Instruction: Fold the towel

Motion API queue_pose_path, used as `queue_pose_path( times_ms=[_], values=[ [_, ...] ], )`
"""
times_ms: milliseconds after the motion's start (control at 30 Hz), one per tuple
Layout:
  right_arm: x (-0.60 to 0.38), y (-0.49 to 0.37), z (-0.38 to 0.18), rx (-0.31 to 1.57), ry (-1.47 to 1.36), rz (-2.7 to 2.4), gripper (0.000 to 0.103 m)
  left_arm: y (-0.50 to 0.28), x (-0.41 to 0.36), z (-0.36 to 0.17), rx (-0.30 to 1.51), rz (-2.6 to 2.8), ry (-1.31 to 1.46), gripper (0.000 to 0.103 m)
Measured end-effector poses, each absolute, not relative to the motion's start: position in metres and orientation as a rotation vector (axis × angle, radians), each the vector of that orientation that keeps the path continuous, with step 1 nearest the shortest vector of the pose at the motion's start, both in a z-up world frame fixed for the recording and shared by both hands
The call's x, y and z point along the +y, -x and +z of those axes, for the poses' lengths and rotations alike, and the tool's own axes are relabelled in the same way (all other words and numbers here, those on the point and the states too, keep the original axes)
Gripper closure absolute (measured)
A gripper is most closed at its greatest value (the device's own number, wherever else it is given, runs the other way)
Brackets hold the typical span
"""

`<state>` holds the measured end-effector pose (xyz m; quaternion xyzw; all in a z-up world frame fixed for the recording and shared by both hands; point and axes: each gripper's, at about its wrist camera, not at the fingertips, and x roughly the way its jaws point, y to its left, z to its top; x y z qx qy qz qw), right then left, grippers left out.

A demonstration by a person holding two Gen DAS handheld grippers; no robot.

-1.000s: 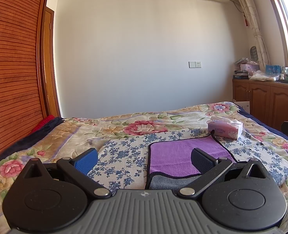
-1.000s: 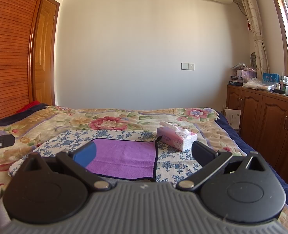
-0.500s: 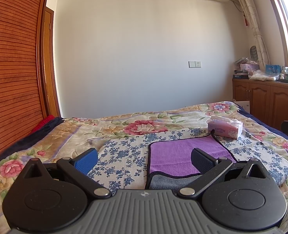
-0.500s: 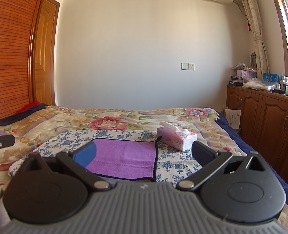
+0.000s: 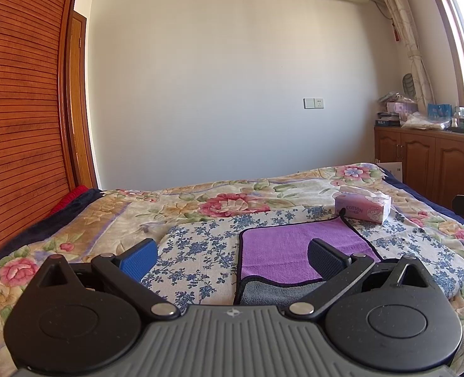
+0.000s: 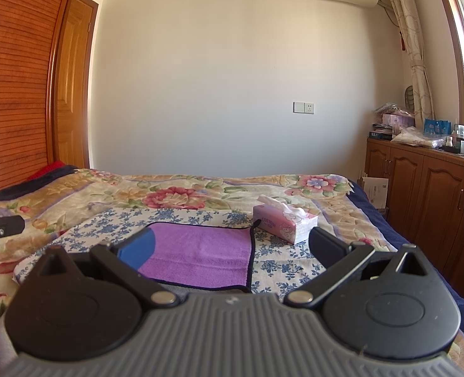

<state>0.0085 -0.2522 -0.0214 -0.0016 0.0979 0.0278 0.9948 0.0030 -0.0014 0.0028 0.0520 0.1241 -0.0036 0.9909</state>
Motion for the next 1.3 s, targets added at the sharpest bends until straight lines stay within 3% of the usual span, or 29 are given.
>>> queue_pose_path(
  times_ms=[1300],
  values=[
    [-0.244, -0.044, -0.038, 0.256, 0.026, 0.091, 0.0, -0.038, -0.004, -0.022, 0.365, -0.04, -0.128, 0.0]
  ],
)
